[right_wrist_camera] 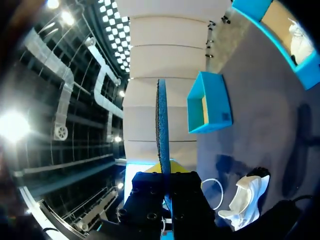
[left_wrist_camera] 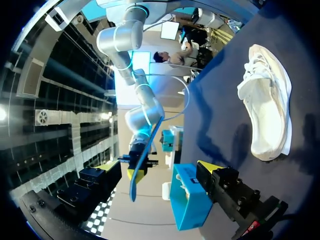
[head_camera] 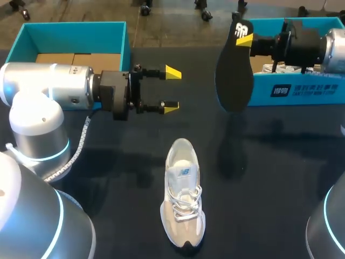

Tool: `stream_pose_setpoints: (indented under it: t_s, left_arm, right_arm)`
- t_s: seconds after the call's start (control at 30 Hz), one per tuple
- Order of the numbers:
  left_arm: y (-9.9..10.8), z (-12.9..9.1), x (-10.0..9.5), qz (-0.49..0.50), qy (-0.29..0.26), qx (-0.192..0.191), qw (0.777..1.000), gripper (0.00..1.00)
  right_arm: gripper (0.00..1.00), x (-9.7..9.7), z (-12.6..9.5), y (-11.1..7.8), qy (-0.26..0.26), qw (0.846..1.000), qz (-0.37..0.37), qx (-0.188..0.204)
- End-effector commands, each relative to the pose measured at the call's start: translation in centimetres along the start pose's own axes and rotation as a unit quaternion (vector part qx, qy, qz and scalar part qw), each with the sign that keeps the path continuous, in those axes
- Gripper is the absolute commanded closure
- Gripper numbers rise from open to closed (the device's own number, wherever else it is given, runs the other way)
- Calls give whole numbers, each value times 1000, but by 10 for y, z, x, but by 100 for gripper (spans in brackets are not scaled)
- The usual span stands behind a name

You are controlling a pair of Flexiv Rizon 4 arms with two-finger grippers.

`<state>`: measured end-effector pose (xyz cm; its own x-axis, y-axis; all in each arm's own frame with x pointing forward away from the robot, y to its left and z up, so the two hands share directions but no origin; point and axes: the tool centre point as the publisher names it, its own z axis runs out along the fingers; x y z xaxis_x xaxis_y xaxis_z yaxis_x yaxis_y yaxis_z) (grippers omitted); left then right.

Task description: Take the shoe out of the shoebox, open the shoe tongue, remove and reinsert the insole, then place the shoe into the shoebox

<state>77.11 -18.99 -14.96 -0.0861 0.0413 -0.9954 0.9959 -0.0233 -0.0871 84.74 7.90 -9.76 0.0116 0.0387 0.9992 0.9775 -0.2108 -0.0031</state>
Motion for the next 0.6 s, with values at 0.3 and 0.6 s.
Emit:
stream_pose_setpoints:
  t_s: [0.3, 0.6]
  left_arm:
    - [24, 9, 1, 4, -10, -12, 1000, 0]
    - [27, 12, 4, 7, -13, -10, 1000, 0]
  right_arm:
    - [100, -30, 38, 8, 15, 998, 51, 43]
    - [100, -30, 38, 8, 15, 998, 51, 43]
